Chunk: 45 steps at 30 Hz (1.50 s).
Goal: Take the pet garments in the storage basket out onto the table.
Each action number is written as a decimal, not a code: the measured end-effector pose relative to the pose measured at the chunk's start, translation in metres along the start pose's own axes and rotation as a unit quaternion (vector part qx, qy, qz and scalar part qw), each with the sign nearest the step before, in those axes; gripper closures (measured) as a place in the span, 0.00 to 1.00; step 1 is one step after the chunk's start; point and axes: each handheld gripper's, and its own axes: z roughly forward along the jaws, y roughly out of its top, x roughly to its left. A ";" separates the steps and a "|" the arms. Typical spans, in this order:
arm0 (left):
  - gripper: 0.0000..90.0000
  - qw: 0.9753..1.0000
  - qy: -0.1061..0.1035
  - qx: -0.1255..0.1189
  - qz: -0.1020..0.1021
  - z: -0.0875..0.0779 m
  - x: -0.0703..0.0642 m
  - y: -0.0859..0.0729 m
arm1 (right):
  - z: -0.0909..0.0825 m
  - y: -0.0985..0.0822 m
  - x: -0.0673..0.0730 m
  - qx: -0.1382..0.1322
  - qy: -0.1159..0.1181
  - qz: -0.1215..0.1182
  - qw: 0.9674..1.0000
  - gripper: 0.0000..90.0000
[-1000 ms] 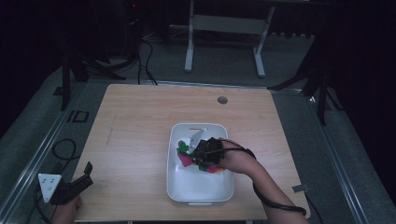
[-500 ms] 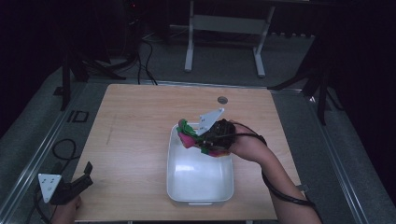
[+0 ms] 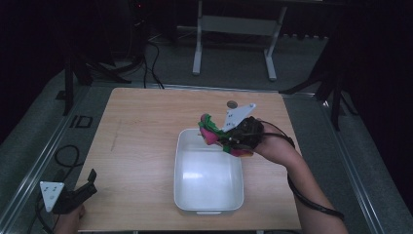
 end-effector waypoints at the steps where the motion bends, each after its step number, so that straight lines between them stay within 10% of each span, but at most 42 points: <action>1: 0.01 1.000 0.000 0.000 0.000 0.000 0.000 0.000 | -0.002 -0.002 -0.001 0.001 -0.001 0.004 1.000 0.84; 30: 0.01 1.000 0.002 0.000 0.000 0.000 0.000 0.000 | -0.060 -0.096 -0.040 0.016 -0.078 0.098 0.992 0.84; 45: 0.01 1.000 0.003 0.002 0.001 0.000 -0.001 0.000 | -0.016 -0.137 -0.051 0.033 -0.078 0.140 0.987 0.83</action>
